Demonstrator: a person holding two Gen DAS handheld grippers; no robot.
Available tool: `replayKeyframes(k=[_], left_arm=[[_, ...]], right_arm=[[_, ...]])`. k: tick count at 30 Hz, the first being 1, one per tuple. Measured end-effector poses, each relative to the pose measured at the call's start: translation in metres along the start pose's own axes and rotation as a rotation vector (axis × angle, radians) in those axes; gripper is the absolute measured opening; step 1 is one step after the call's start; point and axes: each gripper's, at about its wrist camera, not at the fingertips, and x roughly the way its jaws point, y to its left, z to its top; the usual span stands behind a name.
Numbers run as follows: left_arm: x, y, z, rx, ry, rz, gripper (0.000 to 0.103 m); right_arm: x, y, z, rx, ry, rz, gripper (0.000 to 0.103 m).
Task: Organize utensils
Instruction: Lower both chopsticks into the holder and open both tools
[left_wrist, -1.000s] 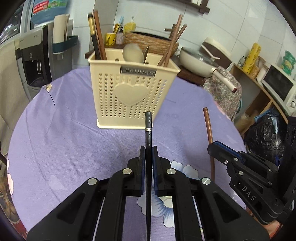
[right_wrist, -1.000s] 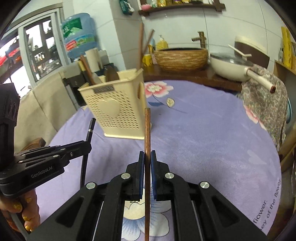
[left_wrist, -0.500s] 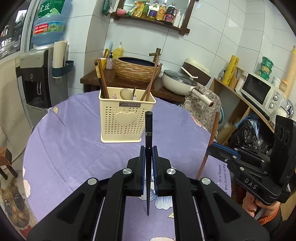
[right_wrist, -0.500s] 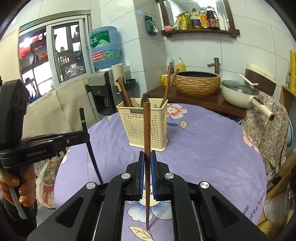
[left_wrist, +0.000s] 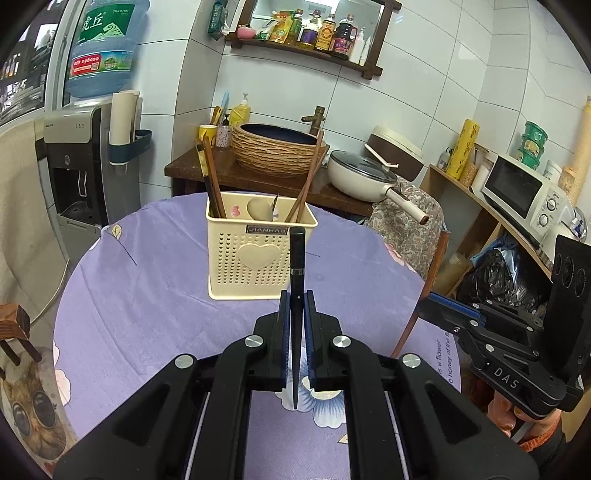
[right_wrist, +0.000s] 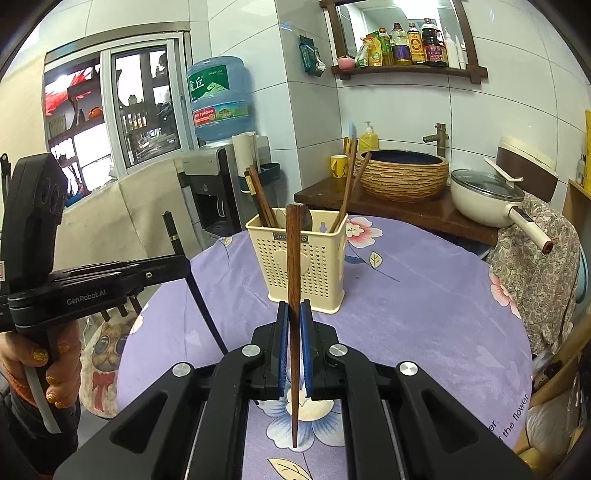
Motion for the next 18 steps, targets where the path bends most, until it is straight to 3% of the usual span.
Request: replayKeyframes(k=[8,12,18], left_arm=[[-0.008,0.002,0.054,0.008,-0.047,0.002,0.007],[-0.016,0.005,0.108,-0.017,-0.089,0.015,0.007],[-0.020,0.006,0.184,-0.019,-0.158,0.113,0.007]], right_arm=[[-0.008,0.004,0.056,-0.004,-0.094,0.015,0.007],[-0.010,0.007,0.107,-0.021,-0.171,-0.012,0.007],[0.001,0.003,0.177,0.007,-0.278,-0.079,0.007]])
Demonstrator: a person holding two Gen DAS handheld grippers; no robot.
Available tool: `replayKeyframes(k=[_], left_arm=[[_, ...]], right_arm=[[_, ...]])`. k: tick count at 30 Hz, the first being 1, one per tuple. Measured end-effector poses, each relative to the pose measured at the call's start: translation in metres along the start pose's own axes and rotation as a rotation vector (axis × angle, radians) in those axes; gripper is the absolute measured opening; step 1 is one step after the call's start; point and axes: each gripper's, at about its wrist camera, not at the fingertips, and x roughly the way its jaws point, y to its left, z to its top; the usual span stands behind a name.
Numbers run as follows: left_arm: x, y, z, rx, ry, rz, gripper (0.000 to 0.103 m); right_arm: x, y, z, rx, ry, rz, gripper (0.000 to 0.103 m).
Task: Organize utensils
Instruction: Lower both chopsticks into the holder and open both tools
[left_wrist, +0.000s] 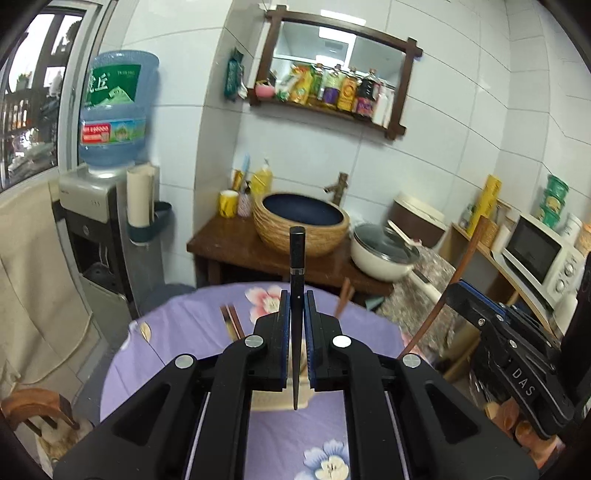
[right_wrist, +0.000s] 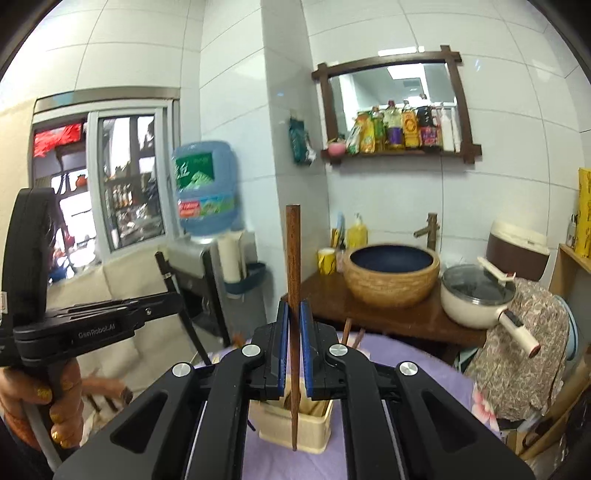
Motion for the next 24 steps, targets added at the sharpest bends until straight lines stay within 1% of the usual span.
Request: replayKeyframes(k=[2,4,8,10,15,17,19,24], left_arm=[[0.008,0.001,0.016,-0.007,-0.015,0.044,0.007],[0.020,0.005,0.026,-0.017,-0.020,0.073,0.007],[0.053,0.013,0.021,-0.026,0.000,0.126,0.007],[0.072,0.018,0.009,-0.025,0.017,0.161,0.007],[0.106,0.029,-0.027,-0.043,0.094,0.158,0.007],[0.117,0.031,-0.044,-0.033,0.120,0.165,0.007],[0.125,0.033,-0.056,-0.037,0.135,0.160,0.007],[0.144,0.039,-0.082,-0.047,0.191,0.154,0.007]], right_arm=[[0.012,0.001,0.010,-0.001,-0.019,-0.017,0.007],[0.026,0.001,0.012,0.000,-0.036,-0.040,0.007],[0.055,-0.002,-0.006,0.017,-0.034,-0.067,0.007],[0.073,-0.004,-0.024,0.019,-0.007,-0.081,0.007],[0.101,-0.008,-0.064,0.048,0.076,-0.079,0.007],[0.105,-0.008,-0.076,0.038,0.087,-0.091,0.007],[0.111,-0.011,-0.086,0.041,0.117,-0.088,0.007],[0.121,-0.017,-0.101,0.065,0.162,-0.092,0.007]])
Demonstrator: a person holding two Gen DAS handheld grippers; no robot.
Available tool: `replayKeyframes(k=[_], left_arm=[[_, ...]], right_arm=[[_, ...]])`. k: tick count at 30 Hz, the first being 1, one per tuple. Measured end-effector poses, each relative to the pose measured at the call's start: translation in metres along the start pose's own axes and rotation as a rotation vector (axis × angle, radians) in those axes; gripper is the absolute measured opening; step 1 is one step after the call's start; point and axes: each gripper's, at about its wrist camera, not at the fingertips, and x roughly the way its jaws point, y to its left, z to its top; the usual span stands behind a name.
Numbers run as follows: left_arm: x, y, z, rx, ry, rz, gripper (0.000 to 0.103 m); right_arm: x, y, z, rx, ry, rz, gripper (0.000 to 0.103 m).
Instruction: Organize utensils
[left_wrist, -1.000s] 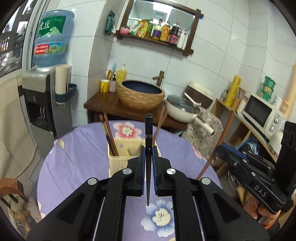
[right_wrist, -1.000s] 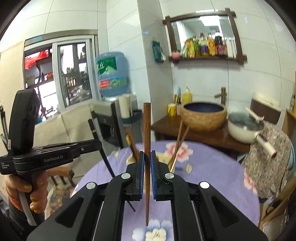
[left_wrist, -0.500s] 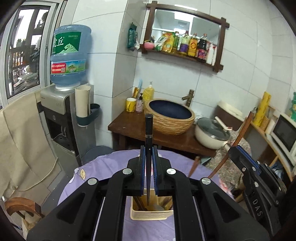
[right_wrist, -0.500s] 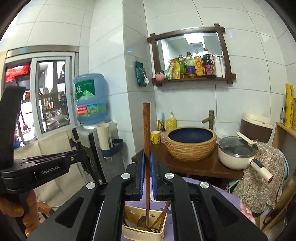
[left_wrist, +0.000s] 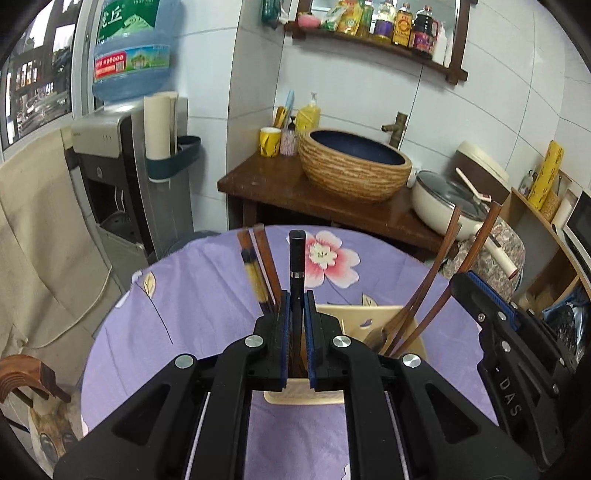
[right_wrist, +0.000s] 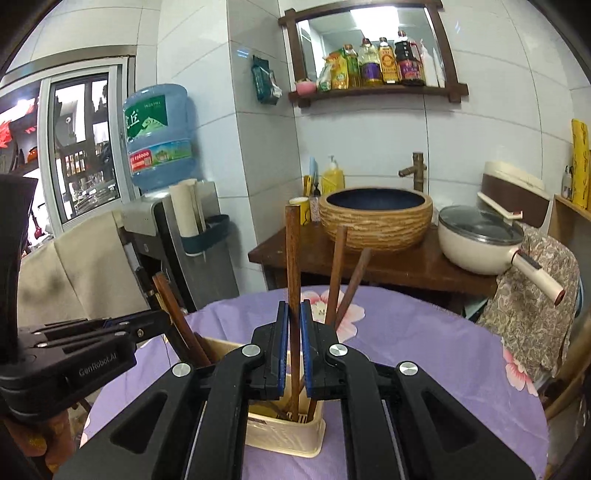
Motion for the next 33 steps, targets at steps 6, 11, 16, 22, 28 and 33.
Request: replayKeyframes(k=[6,11,16,22,28,33], left_arm=[[0.004,-0.002,-0.010,0.025,-0.005,-0.003,0.007],[-0.013,-0.008,-0.020,0.059,-0.057,0.014,0.008],[-0.042,-0.006,-0.039,0.083,-0.129,0.029,0.057],[-0.084,-0.013,-0.075,0.152,-0.251,0.041,0.084],[-0.114,-0.015,-0.115,0.158,-0.287,-0.010,0.097],[-0.140,-0.008,-0.165,0.208,-0.361,0.032,0.097]], right_arm=[[0.003,0.002,-0.010,-0.046,0.012,-0.022,0.007],[0.000,-0.003,-0.017,-0.035,0.025,0.005,0.017],[-0.029,-0.005,-0.027,-0.116,-0.053,-0.009,0.050],[-0.071,-0.011,-0.052,-0.105,-0.062,0.034,0.072],[-0.115,-0.010,-0.082,-0.107,-0.075,0.032,0.092],[-0.150,-0.006,-0.117,-0.180,-0.119,-0.065,0.097]])
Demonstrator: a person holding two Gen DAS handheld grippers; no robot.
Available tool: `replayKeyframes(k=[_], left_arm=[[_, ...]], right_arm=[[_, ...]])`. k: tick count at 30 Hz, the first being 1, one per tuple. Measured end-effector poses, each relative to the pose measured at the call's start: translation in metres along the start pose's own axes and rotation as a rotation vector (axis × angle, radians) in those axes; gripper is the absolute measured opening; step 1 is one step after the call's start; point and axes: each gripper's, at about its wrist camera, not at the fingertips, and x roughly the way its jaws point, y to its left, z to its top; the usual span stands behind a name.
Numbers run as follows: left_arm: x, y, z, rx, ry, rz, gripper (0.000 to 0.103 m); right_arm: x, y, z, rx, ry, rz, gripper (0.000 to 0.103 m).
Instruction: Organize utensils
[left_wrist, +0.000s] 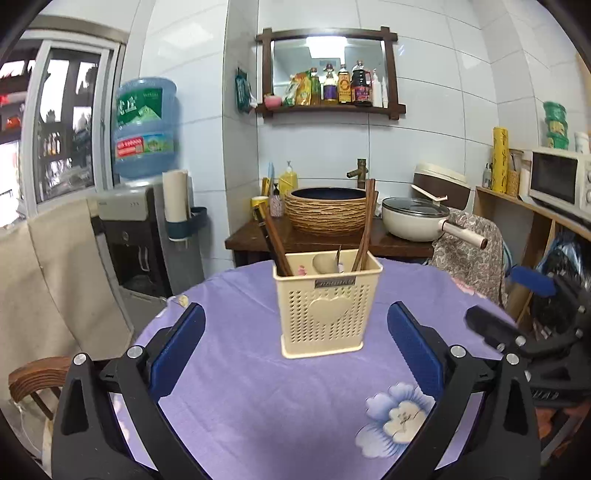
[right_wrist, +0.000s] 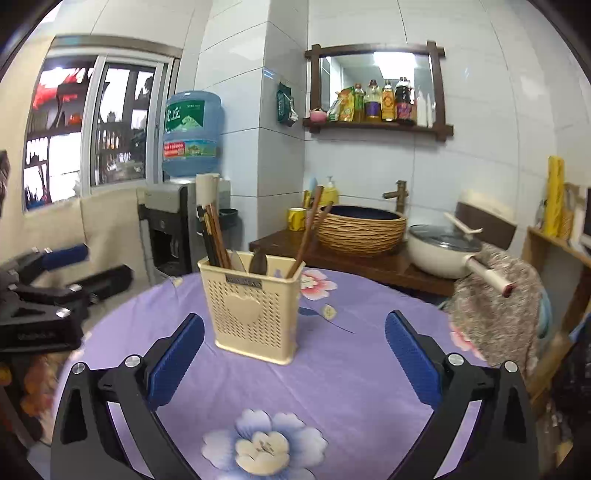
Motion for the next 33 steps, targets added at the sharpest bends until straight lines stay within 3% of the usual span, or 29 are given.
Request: replayKeyframes(k=[4,9,12,15,19,23,33], left_arm=[[-0.027,0.013,-0.040,-0.003,-0.007,0.075,0.097],[-0.062,0.032,-0.084,-0.120,0.035,0.054,0.097],[-0.086,0.023,-0.104,-0.104,0.020,0.062,0.097],[-0.102,0.011,-0.114,-0.041,0.020,0.074,0.097],[-0.120,0.008,-0.130,-0.124,0.038,0.001,0.097],[-0.130,0.006,-0.141,-0.180,0.051,-0.012,0.097],[-0.138,0.003,-0.137,-0.174,0.019,-0.004,0.097]], right_arm=[[-0.019,0.007,-0.034,-0.070,0.041,-0.049,0.097],[-0.052,0.018,-0.068,-0.058,0.059,0.015,0.097],[-0.075,0.029,-0.076,-0.044,0.033,0.053,0.097],[-0.097,0.038,-0.082,-0.022,-0.004,0.076,0.097],[-0.116,0.046,-0.088,-0.011,-0.022,0.059,0.097],[-0.127,0.044,-0.094,0.049,0.000,0.088,0.097],[-0.137,0.047,-0.094,0.073,-0.006,0.102,0.097]])
